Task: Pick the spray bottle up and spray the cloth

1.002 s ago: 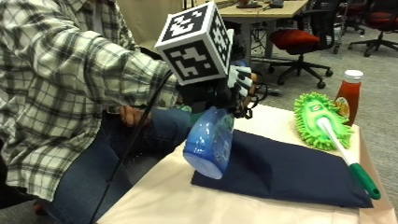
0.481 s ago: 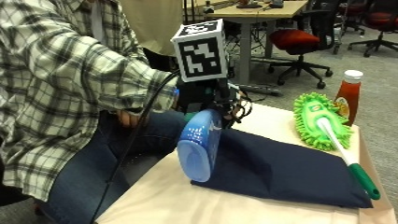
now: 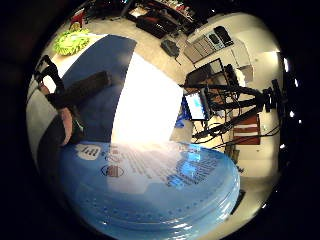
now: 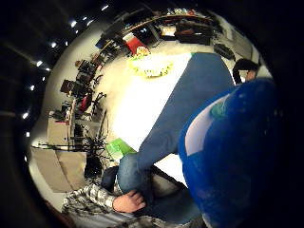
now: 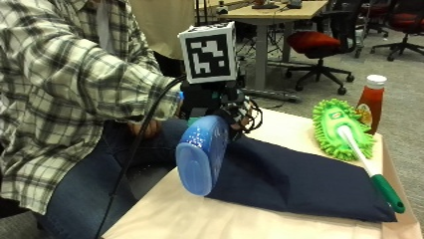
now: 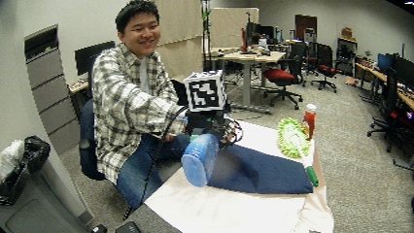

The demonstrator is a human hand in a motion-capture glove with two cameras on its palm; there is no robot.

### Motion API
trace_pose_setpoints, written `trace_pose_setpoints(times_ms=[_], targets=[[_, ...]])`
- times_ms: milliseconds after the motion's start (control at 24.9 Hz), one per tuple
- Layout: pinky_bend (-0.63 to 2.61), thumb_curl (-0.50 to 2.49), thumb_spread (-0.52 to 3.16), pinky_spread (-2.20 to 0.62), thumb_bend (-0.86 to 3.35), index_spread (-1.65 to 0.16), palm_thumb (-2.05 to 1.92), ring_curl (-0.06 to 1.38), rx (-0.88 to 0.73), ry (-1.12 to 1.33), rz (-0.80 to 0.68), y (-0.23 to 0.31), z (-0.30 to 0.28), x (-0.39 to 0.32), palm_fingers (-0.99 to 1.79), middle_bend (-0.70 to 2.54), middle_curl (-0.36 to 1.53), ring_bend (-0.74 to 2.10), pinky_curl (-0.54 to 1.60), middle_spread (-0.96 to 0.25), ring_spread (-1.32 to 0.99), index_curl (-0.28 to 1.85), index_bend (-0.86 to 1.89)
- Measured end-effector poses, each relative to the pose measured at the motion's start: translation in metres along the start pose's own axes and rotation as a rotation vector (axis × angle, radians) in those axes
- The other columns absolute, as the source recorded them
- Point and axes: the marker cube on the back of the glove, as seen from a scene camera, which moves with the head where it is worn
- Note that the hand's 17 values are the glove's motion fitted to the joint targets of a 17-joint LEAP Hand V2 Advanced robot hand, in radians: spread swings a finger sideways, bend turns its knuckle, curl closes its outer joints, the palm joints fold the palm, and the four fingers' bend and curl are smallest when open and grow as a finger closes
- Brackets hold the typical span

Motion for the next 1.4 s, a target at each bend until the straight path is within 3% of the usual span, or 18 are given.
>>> trace_pose_setpoints(times_ms=[281, 561, 922, 1163, 1403], targets=[[0.33, 0.72, -0.21, -0.14, -0.03, -0.28, 1.14, 0.51, 0.092, -0.257, 0.051, -0.005, -0.002, -0.014, 1.29, 0.62, 0.55, 0.61, 0.47, -0.12, -0.19, 0.66, 0.38], [0.33, 0.73, -0.21, -0.15, -0.03, -0.28, 1.14, 0.51, 0.214, -0.778, 0.1, -0.007, -0.015, -0.018, 1.29, 0.62, 0.55, 0.61, 0.47, -0.12, -0.19, 0.66, 0.37], [0.33, 0.73, -0.21, -0.14, -0.03, -0.27, 1.14, 0.51, 0.346, -1.186, 0.026, -0.013, -0.037, -0.037, 1.29, 0.62, 0.55, 0.61, 0.47, -0.12, -0.19, 0.67, 0.37], [0.33, 0.73, -0.2, -0.14, -0.03, -0.27, 1.14, 0.5, 0.286, -1.487, -0.077, -0.028, -0.036, -0.072, 1.28, 0.62, 0.55, 0.6, 0.47, -0.13, -0.19, 0.67, 0.36], [0.33, 0.73, -0.19, -0.15, -0.03, -0.27, 1.14, 0.5, 0.195, -1.452, -0.141, -0.055, -0.017, -0.121, 1.27, 0.61, 0.55, 0.59, 0.47, -0.13, -0.18, 0.67, 0.35]])
